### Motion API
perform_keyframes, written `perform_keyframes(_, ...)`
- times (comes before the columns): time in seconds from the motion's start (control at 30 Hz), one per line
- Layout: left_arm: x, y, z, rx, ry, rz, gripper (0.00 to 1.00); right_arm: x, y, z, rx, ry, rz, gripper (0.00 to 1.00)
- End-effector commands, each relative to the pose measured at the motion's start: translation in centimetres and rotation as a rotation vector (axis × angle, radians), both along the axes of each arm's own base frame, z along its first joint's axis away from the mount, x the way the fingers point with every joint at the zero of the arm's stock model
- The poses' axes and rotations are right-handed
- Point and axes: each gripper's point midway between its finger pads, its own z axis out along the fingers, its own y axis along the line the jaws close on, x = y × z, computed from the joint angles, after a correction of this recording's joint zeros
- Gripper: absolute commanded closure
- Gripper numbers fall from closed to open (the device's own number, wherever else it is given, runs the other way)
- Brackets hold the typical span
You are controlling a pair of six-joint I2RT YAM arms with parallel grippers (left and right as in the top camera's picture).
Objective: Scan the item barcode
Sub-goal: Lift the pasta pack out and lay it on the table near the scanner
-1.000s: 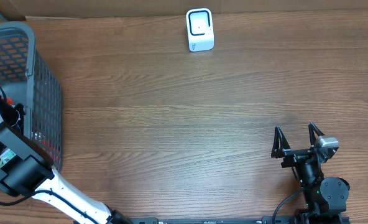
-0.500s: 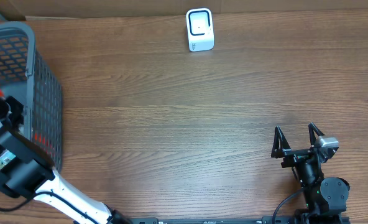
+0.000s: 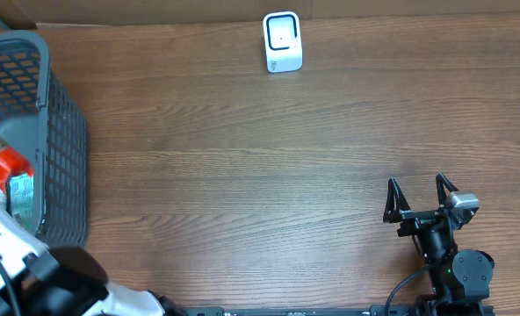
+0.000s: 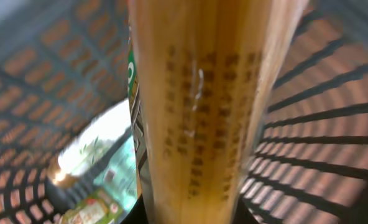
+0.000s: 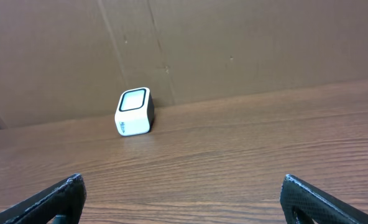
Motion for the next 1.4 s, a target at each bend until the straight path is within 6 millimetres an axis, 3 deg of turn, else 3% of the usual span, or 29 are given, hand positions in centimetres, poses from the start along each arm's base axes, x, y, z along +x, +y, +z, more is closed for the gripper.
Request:
perform_keyframes(0.0, 1.0, -4.4, 9.0, 0.194, -0.179, -0.14, 0.96, 0.0, -0.1, -0.2, 0.003, -0.005, -0.008, 0.0)
perform_keyframes(0.13, 1.2, -9.3, 14.0, 0.382, -0.222, -0.207, 0.96, 0.0, -0.1, -0.2, 0.003, -0.005, -0.008, 0.0)
perform_keyframes(0.23, 1.3, -14.3, 16.8, 0.474, -0.262, -0.28, 0.96, 0.0, -0.1, -0.2, 0.003, -0.005, -0.008, 0.0)
perform_keyframes(0.37, 1.8, -20.4, 17.9, 0.509, -0.292, -0.419, 0.96, 0.0, -0.1, -0.2, 0.003, -0.005, -0.008, 0.0)
perform_keyframes(0.47, 2.6, -24.5, 16.5, 0.466, -0.275, -0.531, 0.96, 0.0, -0.1, -0.1, 0.003, -0.005, -0.008, 0.0)
perform_keyframes(0.6, 3.7, -29.2, 12.1, 0.309, -0.204, -0.642, 0.96, 0.0, -0.1, -0.2, 0.003, -0.005, -0.008, 0.0)
perform_keyframes(0.7, 4.6, -33.1, 7.2, 0.164, -0.098, -0.74, 0.96, 0.0, -0.1, -0.2, 0.003, -0.005, -0.008, 0.0)
perform_keyframes(0.9, 5.7, -38.4, -2.4, -0.042, 0.133, -0.78, 0.96, 0.0, -0.1, -0.2, 0.003, -0.005, -0.008, 0.0)
perform_keyframes(1.03, 5.5, -41.5, -8.8, -0.22, 0.278, -0.786, 0.96, 0.0, -0.1, -0.2, 0.003, -0.005, -0.008, 0.0)
perform_keyframes(1.07, 5.6, -42.5, -11.7, -0.274, 0.343, -0.774, 0.96, 0.0, -0.1, -0.2, 0.003, -0.005, -0.008, 0.0)
perform_keyframes(1.13, 5.9, -43.6, -14.4, -0.307, 0.391, -0.779, 0.96, 0.0, -0.1, -0.2, 0.003, -0.005, -0.008, 0.0)
perform_keyframes(1.37, 6.9, -46.7, -21.0, -0.404, 0.471, -0.798, 0.96, 0.0, -0.1, -0.2, 0.003, -0.005, -0.008, 0.0)
